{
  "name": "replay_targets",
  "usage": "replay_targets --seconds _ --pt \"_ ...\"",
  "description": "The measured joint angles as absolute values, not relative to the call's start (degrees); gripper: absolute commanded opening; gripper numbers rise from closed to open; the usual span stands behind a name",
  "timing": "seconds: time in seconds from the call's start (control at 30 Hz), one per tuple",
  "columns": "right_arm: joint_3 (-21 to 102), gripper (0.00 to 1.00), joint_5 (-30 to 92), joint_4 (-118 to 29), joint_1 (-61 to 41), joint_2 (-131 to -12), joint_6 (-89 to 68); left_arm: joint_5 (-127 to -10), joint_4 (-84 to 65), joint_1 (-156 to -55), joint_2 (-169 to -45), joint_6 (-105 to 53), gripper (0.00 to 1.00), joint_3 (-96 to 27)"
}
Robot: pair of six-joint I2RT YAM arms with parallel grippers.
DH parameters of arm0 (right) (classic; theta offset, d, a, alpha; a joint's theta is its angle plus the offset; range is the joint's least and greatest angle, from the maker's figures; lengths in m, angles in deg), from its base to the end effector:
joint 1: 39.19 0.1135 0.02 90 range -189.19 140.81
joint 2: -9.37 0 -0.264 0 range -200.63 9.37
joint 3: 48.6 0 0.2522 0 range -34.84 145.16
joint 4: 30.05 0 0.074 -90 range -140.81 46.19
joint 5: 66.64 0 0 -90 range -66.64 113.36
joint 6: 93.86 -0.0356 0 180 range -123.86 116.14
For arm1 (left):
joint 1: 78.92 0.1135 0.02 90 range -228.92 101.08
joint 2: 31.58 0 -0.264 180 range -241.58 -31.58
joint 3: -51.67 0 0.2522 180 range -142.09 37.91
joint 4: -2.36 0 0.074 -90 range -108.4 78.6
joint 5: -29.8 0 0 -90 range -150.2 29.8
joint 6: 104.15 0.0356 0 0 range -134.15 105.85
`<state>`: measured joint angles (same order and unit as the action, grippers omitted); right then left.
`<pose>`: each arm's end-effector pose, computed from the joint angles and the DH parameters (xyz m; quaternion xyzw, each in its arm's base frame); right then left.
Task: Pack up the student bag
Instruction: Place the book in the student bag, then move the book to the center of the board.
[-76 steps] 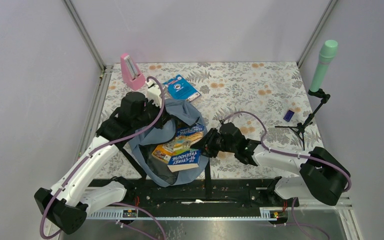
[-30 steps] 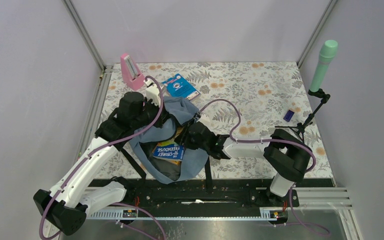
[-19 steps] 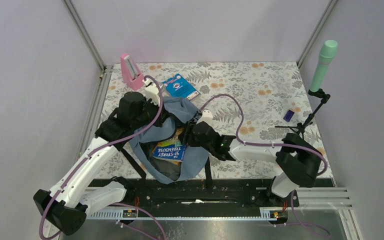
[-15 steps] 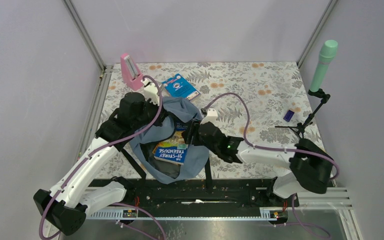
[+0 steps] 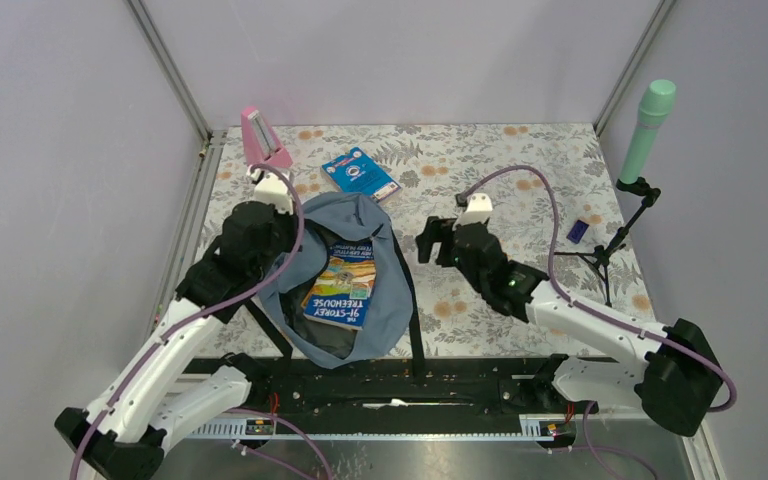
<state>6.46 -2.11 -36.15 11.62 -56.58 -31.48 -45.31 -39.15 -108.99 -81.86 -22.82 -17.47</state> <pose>0.1772 0.1931 0.2759 -0.0291 0.7944 0.2296 0.5616 0.1690 -0.0873 0.3563 0.0826 0.8242 -0.0806 0.5545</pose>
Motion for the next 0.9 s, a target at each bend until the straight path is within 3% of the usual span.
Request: replay_targets --seconds 0.2,0.63,0.9 --pt "11.6 0.89 6.7 -45.1 1.7 -62.1 -26.6 -36.2 -39.6 -109.0 -73.7 -21.7 0.00 -13.8" --pt "38.9 0.87 23.6 -56.3 0.9 -90.7 -21.6 -22.9 -38.6 -108.6 -62.4 -20.6 0.00 -7.3" --pt "57.5 0.85 25.8 -62.7 1.2 -106.9 -19.7 -21.6 -37.9 -108.6 -61.6 -21.6 0.00 -6.5"
